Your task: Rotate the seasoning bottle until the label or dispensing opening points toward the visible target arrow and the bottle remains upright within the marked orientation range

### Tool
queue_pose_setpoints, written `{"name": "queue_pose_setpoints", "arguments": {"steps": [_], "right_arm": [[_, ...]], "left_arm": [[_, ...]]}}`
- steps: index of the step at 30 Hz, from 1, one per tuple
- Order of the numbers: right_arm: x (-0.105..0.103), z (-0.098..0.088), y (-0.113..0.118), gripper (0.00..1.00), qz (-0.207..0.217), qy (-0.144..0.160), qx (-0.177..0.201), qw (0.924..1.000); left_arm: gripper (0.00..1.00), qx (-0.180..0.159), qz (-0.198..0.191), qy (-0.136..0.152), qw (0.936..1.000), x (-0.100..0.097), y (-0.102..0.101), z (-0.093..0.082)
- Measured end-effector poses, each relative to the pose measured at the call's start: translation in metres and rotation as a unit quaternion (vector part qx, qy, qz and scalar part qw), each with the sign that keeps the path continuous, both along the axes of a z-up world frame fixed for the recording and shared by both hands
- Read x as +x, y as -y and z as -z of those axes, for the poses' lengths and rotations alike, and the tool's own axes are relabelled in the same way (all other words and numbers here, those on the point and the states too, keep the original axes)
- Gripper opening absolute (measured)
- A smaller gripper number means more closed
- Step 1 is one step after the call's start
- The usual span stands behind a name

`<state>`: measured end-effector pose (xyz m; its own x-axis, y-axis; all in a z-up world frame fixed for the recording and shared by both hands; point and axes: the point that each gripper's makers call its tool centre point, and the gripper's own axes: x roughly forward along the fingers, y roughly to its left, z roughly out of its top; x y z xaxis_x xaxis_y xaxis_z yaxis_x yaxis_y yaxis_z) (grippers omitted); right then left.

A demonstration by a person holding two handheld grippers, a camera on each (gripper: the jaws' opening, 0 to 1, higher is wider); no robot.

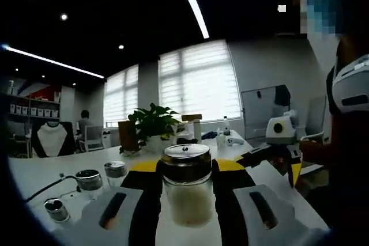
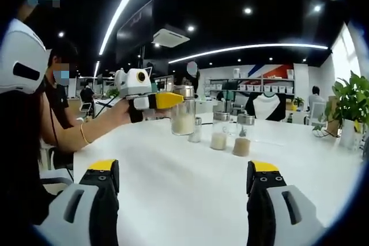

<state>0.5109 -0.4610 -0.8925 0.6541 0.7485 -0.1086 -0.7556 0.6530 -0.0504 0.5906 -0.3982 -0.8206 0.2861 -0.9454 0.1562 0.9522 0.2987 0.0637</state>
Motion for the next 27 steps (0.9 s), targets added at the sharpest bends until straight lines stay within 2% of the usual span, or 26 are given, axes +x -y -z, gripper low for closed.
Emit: {"name": "queue_pose_setpoints", "arguments": {"steps": [3,5,12,15,17,20,23,25,27], "right_arm": [[0.000,0.000,-0.002,0.93,-0.004,0.001,-0.003,1.0000],[-0.001,0.001,-0.003,0.92,-0.007,0.001,-0.005,1.0000],[0.001,0.003,-0.007,0.91,-0.011,-0.001,-0.005,0.9999],[-0.001,0.000,-0.011,0.89,-0.018,0.005,-0.001,0.9998],[-0.002,-0.002,-0.014,0.87,-0.023,0.009,0.004,0.9997],[-0.002,0.001,-0.019,0.87,-0.028,0.008,0.001,0.9996],[-0.003,0.004,-0.022,0.86,-0.032,0.008,-0.004,0.9995],[-0.006,0.001,-0.025,0.81,-0.038,0.019,-0.003,0.9991],[-0.008,-0.002,-0.027,0.78,-0.044,0.026,0.002,0.9987]], "left_arm": [[0.36,0.007,0.023,0.012,0.9996,-0.012,0.008,0.002],[0.36,0.012,0.051,0.009,0.9986,-0.021,0.013,0.005],[0.36,-0.007,0.132,0.006,0.9911,-0.056,0.028,0.005],[0.36,0.000,0.145,0.013,0.9894,-0.064,0.034,0.007],[0.36,0.021,0.156,0.026,0.9872,-0.072,0.038,0.013],[0.36,0.031,0.166,0.031,0.9852,-0.081,0.045,0.018],[0.36,0.026,0.183,0.023,0.9825,-0.089,0.050,0.019],[0.36,0.015,0.195,0.009,0.9807,-0.093,0.052,0.018],[0.36,0.014,0.199,0.007,0.9799,-0.095,0.054,0.019]]}}
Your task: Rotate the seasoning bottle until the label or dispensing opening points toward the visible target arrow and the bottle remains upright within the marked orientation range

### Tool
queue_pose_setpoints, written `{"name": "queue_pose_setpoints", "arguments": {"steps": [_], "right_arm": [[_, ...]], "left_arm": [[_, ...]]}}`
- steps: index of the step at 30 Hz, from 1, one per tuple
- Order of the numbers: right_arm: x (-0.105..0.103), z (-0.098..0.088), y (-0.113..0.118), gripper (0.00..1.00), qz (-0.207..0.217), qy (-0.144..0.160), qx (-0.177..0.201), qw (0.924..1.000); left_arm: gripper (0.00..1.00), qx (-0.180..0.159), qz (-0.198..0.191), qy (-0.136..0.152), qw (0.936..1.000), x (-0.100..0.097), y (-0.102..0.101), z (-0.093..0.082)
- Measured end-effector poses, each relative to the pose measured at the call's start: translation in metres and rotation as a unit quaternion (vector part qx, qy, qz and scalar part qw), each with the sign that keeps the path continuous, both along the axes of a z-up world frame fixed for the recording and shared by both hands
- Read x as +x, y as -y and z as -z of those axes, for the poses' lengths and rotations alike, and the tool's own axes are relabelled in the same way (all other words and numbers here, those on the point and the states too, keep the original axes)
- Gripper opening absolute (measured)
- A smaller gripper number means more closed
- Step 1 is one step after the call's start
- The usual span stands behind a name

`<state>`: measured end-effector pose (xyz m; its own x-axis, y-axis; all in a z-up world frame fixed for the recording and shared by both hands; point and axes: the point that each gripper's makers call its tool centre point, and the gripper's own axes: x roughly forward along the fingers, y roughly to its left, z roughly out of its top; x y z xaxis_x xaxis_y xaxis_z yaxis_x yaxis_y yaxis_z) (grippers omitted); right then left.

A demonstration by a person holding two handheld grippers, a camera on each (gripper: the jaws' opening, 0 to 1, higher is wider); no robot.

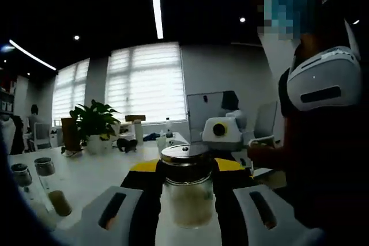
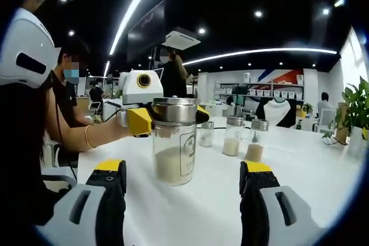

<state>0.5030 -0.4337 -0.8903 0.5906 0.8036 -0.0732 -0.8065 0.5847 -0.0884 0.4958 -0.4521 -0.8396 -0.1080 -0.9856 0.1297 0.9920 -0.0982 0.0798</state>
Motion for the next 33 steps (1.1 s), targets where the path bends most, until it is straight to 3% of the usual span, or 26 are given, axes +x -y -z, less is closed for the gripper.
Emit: {"name": "queue_pose_setpoints", "arguments": {"steps": [7,11,14,19,24,33], "right_arm": [[-0.004,-0.005,-0.007,0.69,-0.015,0.014,0.009,0.9997],[-0.009,-0.007,-0.013,0.51,-0.033,0.024,0.014,0.9990],[-0.010,-0.006,-0.016,0.50,-0.037,0.022,0.014,0.9990],[-0.014,-0.004,-0.020,0.36,-0.048,0.025,0.015,0.9984],[-0.015,-0.004,-0.021,0.35,-0.050,0.034,0.010,0.9981],[-0.010,0.002,-0.022,0.34,-0.045,0.019,0.000,0.9988]], "left_arm": [[0.36,0.009,0.025,0.003,0.9996,-0.015,0.007,0.005],[0.36,0.009,0.042,0.003,0.9991,-0.024,0.009,0.006],[0.36,0.011,0.050,0.005,0.9987,-0.028,0.010,0.007],[0.36,0.017,0.052,0.007,0.9985,-0.031,0.014,0.011],[0.36,0.019,0.054,0.008,0.9983,-0.030,0.014,0.012],[0.36,0.031,0.049,0.018,0.9982,-0.024,0.012,0.017]]}}
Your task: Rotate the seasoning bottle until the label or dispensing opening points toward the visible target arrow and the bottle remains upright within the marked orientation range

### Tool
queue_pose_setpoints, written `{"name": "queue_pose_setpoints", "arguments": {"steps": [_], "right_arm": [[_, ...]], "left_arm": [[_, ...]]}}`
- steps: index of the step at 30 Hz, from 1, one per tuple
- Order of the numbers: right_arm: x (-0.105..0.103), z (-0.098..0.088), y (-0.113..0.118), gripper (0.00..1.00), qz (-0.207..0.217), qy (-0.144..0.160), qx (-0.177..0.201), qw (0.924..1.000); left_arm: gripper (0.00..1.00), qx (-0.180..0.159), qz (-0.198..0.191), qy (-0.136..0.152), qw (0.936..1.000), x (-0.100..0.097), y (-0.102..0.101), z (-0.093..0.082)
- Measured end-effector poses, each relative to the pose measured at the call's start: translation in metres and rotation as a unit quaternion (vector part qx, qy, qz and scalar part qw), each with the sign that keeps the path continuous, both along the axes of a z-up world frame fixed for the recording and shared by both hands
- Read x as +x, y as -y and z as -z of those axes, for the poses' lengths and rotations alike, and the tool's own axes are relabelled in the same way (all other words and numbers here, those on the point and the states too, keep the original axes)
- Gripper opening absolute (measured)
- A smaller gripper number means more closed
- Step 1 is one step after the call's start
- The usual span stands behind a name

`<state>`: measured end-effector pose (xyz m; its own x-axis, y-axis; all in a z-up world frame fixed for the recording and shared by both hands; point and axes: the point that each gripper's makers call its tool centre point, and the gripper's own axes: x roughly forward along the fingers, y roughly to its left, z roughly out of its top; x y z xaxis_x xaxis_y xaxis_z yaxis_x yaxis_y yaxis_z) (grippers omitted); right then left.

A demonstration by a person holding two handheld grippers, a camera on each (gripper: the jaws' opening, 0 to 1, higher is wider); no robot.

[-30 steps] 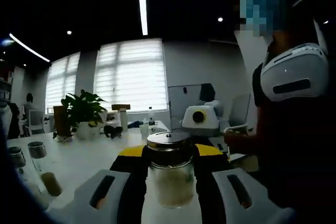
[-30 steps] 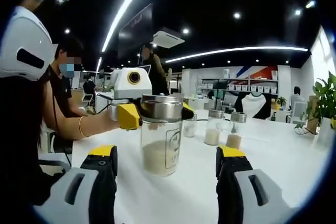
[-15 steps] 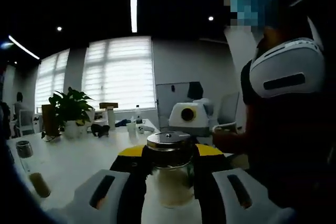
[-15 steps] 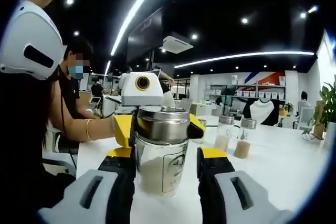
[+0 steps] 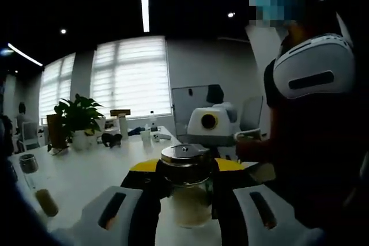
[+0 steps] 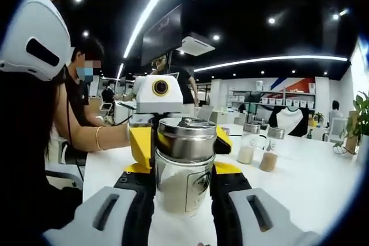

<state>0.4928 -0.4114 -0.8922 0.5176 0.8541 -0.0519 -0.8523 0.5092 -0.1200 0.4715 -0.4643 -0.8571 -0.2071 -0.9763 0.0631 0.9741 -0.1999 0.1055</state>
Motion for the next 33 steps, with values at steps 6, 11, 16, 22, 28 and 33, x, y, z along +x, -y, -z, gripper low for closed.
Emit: {"name": "queue_pose_setpoints", "arguments": {"steps": [6,11,16,22,28,33], "right_arm": [[0.0026,0.0022,-0.0009,0.34,0.008,-0.006,0.000,0.9999],[0.0051,0.0051,-0.0004,0.33,0.019,-0.006,-0.006,0.9998],[0.0053,0.0040,-0.0007,0.33,0.024,-0.007,-0.003,0.9997],[0.0041,0.0032,-0.0008,0.33,0.024,-0.007,-0.001,0.9997],[0.0029,0.0019,-0.0009,0.33,0.028,-0.012,0.006,0.9995],[0.0061,0.0024,0.0011,0.33,0.043,-0.020,0.009,0.9989]], "left_arm": [[0.36,0.007,-0.006,0.007,0.9999,0.0037,-0.0033,0.0027],[0.36,0.016,-0.012,0.018,0.9996,0.0066,-0.0045,0.0054],[0.36,0.014,-0.013,0.019,0.9996,0.0083,-0.0062,0.0041],[0.36,0.012,-0.010,0.015,0.9998,0.0073,-0.0051,0.0032],[0.36,0.009,-0.006,0.009,0.9999,0.0059,-0.0048,0.0019],[0.36,0.008,-0.013,0.011,0.9998,0.0093,-0.0047,0.0019]]}}
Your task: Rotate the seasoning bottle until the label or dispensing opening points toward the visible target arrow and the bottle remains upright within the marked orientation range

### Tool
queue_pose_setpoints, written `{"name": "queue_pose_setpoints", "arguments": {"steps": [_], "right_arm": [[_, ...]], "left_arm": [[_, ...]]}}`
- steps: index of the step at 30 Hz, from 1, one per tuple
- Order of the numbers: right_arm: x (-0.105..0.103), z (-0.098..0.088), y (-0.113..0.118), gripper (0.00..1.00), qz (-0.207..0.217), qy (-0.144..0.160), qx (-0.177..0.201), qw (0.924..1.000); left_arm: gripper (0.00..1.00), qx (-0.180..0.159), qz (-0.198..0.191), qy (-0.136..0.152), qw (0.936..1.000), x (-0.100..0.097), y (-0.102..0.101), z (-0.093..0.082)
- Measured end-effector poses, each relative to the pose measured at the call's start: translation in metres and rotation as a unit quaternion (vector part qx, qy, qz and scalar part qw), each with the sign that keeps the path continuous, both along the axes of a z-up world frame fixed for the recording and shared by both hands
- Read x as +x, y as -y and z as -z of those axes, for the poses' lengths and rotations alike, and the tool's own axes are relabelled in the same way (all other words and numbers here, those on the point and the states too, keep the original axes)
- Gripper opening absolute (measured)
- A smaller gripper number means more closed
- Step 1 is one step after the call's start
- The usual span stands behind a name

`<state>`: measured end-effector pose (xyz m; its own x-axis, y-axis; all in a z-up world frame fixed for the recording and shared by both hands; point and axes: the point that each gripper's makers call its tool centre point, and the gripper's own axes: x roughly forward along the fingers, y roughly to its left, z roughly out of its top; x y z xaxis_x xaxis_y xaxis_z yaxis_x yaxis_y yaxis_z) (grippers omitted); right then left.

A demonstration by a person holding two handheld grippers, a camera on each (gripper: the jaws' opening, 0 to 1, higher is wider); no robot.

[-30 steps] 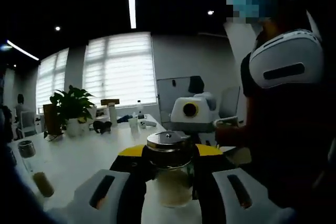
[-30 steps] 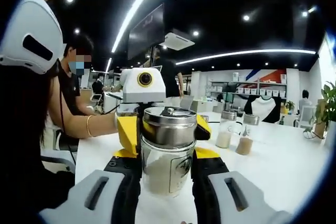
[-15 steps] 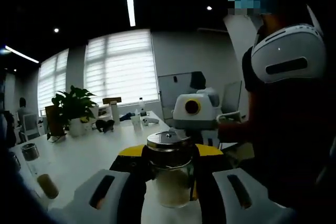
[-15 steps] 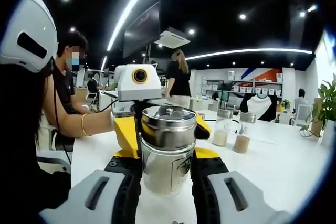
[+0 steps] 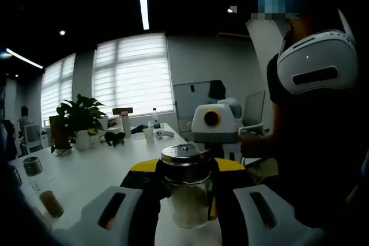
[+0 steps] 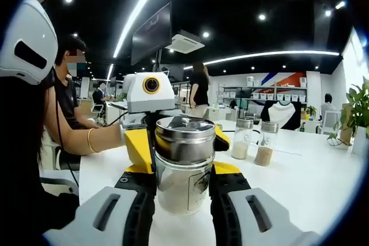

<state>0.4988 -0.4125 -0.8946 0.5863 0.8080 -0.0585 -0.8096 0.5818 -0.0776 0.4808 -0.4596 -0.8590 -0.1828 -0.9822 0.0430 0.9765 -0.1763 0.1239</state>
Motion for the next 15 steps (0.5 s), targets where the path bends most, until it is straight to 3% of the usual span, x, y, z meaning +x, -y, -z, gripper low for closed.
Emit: {"name": "queue_pose_setpoints", "arguments": {"steps": [11,15], "right_arm": [[0.013,0.001,0.008,0.33,0.049,-0.001,-0.002,0.9988],[0.019,0.000,0.014,0.33,0.072,-0.008,0.017,0.9972]], "left_arm": [[0.36,0.008,-0.030,-0.012,0.9995,0.014,-0.001,0.002],[0.37,0.017,-0.063,-0.009,0.9978,0.020,-0.004,0.002]]}}
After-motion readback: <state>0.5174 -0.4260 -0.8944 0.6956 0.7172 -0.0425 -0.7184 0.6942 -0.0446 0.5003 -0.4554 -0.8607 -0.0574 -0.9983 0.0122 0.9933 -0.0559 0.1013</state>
